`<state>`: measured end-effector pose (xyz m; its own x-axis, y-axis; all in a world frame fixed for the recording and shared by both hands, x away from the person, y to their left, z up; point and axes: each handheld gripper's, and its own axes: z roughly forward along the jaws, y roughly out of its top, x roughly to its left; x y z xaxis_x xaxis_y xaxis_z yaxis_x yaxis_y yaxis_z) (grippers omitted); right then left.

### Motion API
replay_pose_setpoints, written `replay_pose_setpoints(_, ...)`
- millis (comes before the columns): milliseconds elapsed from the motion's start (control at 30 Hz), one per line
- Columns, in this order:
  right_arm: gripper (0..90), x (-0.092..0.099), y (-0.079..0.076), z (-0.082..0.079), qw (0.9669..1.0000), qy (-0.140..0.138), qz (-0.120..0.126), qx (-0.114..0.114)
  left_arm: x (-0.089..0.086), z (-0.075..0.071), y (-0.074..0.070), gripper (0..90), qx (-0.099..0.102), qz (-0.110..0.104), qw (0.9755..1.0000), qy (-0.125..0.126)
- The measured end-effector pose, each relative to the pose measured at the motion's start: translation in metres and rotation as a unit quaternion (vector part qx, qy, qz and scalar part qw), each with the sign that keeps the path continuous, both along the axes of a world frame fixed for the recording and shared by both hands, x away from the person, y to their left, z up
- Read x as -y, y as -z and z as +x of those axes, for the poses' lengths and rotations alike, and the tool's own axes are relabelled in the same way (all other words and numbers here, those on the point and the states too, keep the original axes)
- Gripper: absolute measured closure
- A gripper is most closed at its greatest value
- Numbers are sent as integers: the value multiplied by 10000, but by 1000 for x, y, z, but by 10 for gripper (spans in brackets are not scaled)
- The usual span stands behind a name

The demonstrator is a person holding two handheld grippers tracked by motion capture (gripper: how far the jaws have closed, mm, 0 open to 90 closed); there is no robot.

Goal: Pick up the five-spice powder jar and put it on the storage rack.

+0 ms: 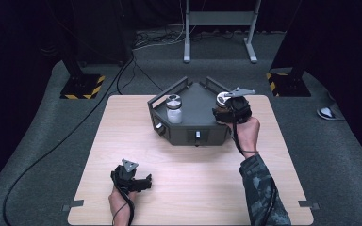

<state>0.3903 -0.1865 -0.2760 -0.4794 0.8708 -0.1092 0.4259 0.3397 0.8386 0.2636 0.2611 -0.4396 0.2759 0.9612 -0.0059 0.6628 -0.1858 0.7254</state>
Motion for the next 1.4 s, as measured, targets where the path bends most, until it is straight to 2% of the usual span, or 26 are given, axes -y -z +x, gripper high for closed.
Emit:
replay_pose_setpoints(300, 302, -3, 0, 10, 10000, 21, 14, -49, 0, 0, 0, 2, -1, 0, 10000, 1)
replay_pose_setpoints(700, 303, -1, 2, 25, 9995, 86, 88, -282, 0, 0, 0, 2, -1, 0, 10000, 0)
replay_pose_setpoints(1400, 303, -4, 7, 33, 9988, 100, 92, -464, 0, 0, 0, 2, -1, -1, 10000, 1)
